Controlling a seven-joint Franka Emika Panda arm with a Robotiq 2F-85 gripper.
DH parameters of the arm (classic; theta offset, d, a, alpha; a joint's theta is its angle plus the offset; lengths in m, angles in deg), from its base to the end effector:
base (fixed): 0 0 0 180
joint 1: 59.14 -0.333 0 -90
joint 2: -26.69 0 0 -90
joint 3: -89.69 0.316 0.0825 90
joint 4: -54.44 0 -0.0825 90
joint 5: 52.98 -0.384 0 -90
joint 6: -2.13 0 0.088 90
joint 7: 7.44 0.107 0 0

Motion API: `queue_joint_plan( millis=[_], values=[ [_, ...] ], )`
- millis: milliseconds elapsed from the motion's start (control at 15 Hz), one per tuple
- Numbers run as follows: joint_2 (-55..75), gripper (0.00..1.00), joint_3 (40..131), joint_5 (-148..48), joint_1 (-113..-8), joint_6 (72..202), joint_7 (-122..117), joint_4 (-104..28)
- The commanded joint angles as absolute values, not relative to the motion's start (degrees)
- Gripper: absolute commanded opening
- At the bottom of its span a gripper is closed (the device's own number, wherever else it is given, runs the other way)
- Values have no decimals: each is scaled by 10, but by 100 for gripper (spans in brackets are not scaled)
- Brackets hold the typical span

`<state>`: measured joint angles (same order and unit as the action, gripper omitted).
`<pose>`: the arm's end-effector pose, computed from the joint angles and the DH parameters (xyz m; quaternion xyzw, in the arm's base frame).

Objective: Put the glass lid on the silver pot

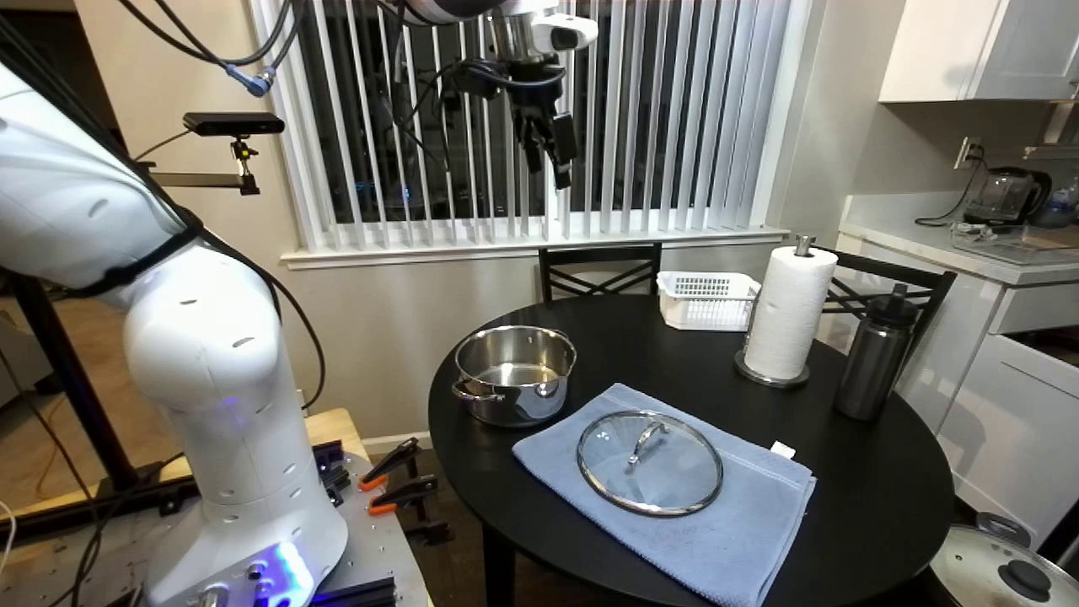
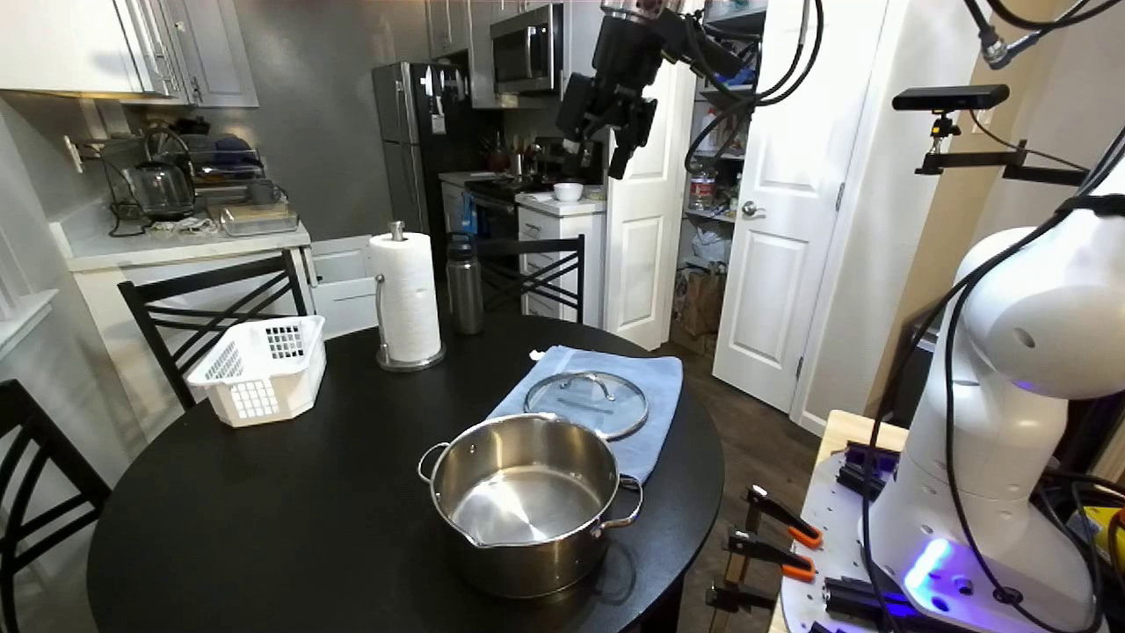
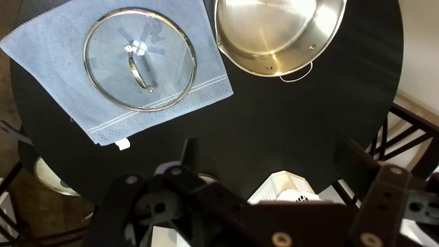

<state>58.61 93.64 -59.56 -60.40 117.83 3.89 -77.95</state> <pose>0.4063 0.0484 0.5756 -0.9878 0.0734 -0.1257 0.0545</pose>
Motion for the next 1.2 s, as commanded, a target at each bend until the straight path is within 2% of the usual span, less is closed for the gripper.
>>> queue_joint_plan(
  millis=[0,267,600,867,1067,1133],
  values=[
    [591,100,929,-609,-603,1202,36,-791],
    [538,100,897,-558,-558,1347,13,-791],
    [474,100,842,-544,-527,1501,-37,-891],
    [413,100,826,-578,-554,1558,-92,-970],
    [377,100,818,-662,-590,1558,-117,-978],
    [394,100,834,-612,-563,1549,-81,-979]
  ],
)
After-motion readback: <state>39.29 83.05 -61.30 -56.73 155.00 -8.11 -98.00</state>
